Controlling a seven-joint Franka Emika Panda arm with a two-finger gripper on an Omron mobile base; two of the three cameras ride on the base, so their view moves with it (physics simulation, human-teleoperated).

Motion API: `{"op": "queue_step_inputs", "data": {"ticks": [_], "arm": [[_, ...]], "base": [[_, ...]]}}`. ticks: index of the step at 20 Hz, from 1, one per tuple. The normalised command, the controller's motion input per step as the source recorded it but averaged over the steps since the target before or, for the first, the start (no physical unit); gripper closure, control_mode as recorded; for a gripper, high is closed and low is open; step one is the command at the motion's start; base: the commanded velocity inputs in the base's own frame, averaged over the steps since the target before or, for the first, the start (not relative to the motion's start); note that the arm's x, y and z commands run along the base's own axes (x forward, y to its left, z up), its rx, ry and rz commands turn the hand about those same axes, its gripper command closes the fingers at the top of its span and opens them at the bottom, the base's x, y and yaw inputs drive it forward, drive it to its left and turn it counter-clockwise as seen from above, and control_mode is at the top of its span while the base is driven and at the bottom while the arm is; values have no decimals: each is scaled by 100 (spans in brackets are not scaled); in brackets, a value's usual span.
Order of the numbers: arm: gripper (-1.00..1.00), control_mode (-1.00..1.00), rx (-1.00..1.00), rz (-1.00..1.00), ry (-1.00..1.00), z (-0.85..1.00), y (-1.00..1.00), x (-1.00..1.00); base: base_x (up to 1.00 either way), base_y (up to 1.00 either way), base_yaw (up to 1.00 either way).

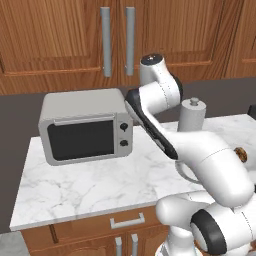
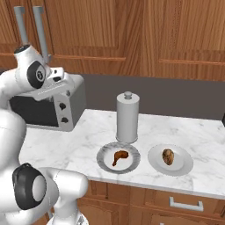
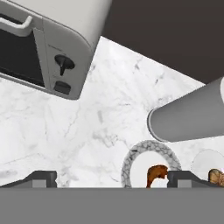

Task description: Open the toaster oven door. Place the bread on the top rack in the toaster oven and place the chicken drumstick on the bottom rack.

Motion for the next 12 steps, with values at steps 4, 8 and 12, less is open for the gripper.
{"op": "queue_step_inputs", "data": {"ticks": [4,8,12], "arm": [[-100,-100,-26,13,3,0,44,0],[-100,-100,-23,12,7,0,39,0],[-100,-100,-23,13,2,0,30,0]], "base": [[0,0,0],[0,0,0],[0,0,0]]}}
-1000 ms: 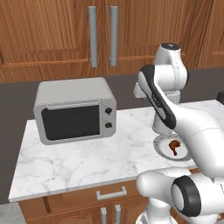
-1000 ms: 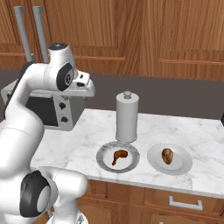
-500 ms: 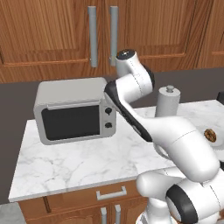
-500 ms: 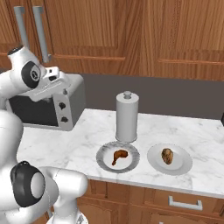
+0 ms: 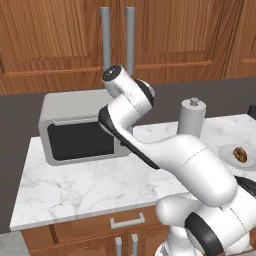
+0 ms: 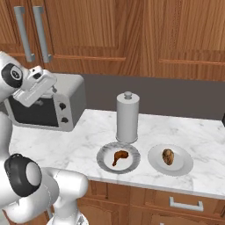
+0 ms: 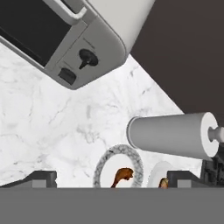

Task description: Open the toaster oven door. Place the bread on the top rack in the toaster oven and place the chicken drumstick on the bottom rack.

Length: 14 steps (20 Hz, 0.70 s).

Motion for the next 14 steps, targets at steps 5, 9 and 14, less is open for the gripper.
{"op": "queue_step_inputs", "data": {"ticks": [5,9,14], "arm": [[-100,-100,-28,15,0,-2,29,0],[-100,-100,-32,16,0,-19,53,0],[-100,-100,-29,9,0,-27,67,0]], "base": [[0,0,0],[0,0,0],[0,0,0]]}}
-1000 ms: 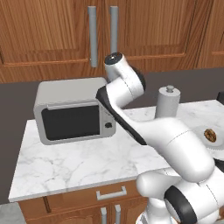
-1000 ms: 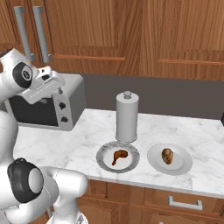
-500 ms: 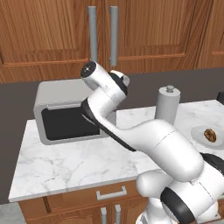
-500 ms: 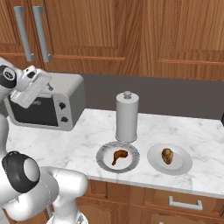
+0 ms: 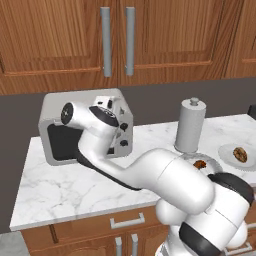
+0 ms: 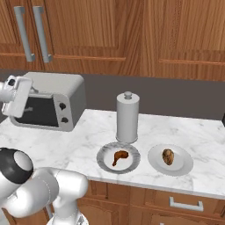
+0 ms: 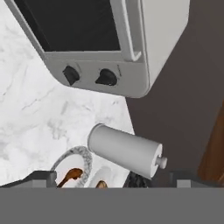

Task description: Open the toaster oven door. Place the bread on the top rack in the toaster oven and place the chicken drumstick on the bottom rack.

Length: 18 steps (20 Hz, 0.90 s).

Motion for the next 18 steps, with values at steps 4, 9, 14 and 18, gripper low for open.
{"op": "queue_step_inputs", "data": {"ticks": [4,9,14,18], "arm": [[-100,-100,-23,4,0,-10,33,7],[-100,-100,-19,1,0,-2,17,24],[-100,-100,-11,0,-3,-24,10,36],[-100,-100,-2,3,-2,-26,22,33]], "base": [[0,0,0],[0,0,0],[0,0,0],[0,0,0]]}}
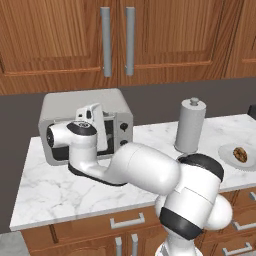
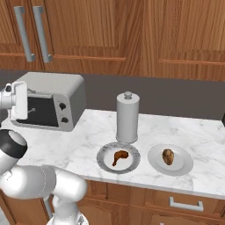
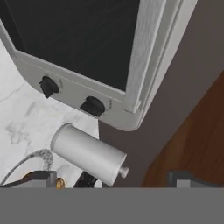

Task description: Open the toaster oven door. Place the bread on the top rack in the toaster oven and place the chicken drumstick on the bottom rack.

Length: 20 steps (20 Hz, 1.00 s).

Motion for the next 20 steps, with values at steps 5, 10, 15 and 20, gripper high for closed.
{"op": "queue_step_inputs", "data": {"ticks": [5,10,15,20], "arm": [[-100,-100,0,17,0,-5,38,48],[-100,-100,0,7,0,-19,3,25],[100,-100,0,8,-2,-28,6,36],[100,-100,0,6,0,-25,4,46]], "base": [[0,0,0],[0,0,0],[0,0,0],[0,0,0]]}}
